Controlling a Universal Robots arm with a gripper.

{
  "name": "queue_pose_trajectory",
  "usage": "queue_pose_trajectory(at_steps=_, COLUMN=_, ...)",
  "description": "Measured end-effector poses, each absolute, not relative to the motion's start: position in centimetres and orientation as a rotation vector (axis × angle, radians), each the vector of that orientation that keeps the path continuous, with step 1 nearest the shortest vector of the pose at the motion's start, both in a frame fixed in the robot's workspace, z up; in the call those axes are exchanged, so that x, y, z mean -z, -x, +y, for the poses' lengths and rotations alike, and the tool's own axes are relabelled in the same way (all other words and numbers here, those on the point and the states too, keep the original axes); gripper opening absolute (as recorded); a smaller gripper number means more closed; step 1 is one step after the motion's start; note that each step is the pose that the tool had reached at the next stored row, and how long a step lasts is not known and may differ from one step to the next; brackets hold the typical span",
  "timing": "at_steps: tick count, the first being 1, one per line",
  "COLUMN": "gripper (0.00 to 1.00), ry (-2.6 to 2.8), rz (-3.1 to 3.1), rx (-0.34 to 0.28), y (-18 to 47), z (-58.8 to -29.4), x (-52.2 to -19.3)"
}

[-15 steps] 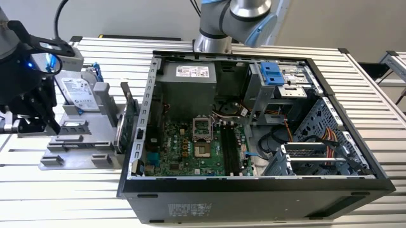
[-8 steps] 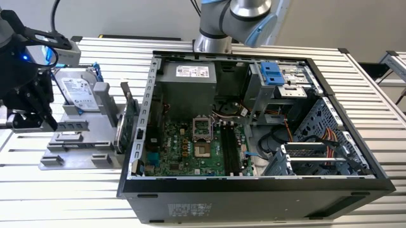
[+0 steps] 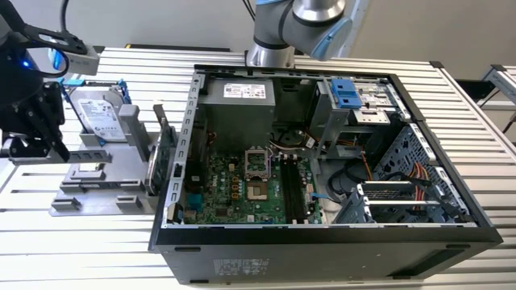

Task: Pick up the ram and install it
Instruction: 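Pick up the ram and move it above insertion slot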

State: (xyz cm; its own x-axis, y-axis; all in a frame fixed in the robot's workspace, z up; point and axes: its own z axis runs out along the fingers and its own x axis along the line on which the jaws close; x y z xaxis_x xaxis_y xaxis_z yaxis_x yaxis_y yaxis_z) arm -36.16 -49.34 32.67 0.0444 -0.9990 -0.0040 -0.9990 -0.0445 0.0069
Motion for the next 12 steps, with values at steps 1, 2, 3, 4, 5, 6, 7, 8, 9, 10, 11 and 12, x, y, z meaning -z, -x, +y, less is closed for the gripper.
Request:
queue_pose_trajectory(at_steps=1, gripper=0.0, ry=-2.269, rz=-2.17, rx=0.012, y=36.2, z=-49.3, x=-32.8)
queue_pose_trajectory(at_steps=2, gripper=0.0, ry=-2.269, rz=-2.17, rx=0.012, y=36.2, z=-49.3, x=-33.0)
queue_pose_trajectory(at_steps=3, gripper=0.0, ry=-2.269, rz=-2.17, rx=0.012, y=36.2, z=-49.3, x=-33.1)
queue_pose_trajectory(at_steps=4, gripper=0.0, ry=-2.269, rz=-2.17, rx=0.012, y=36.2, z=-49.3, x=-33.3)
queue_pose_trajectory(at_steps=5, gripper=0.0, ry=-2.269, rz=-2.17, rx=0.012, y=36.2, z=-49.3, x=-33.4)
queue_pose_trajectory(at_steps=6, gripper=0.0, ry=-2.269, rz=-2.17, rx=0.012, y=36.2, z=-49.3, x=-33.6)
queue_pose_trajectory(at_steps=7, gripper=0.0, ry=-2.269, rz=-2.17, rx=0.012, y=36.2, z=-49.3, x=-33.7)
queue_pose_trajectory(at_steps=8, gripper=0.0, ry=-2.269, rz=-2.17, rx=0.012, y=36.2, z=-49.3, x=-33.9)
queue_pose_trajectory(at_steps=9, gripper=0.0, ry=-2.269, rz=-2.17, rx=0.012, y=36.2, z=-49.3, x=-34.0)
queue_pose_trajectory(at_steps=10, gripper=0.0, ry=-2.269, rz=-2.17, rx=0.012, y=36.2, z=-49.3, x=-34.2)
queue_pose_trajectory(at_steps=11, gripper=0.0, ry=-2.269, rz=-2.17, rx=0.012, y=36.2, z=-49.3, x=-34.3)
queue_pose_trajectory(at_steps=12, gripper=0.0, ry=-2.269, rz=-2.17, rx=0.012, y=36.2, z=-49.3, x=-34.5)
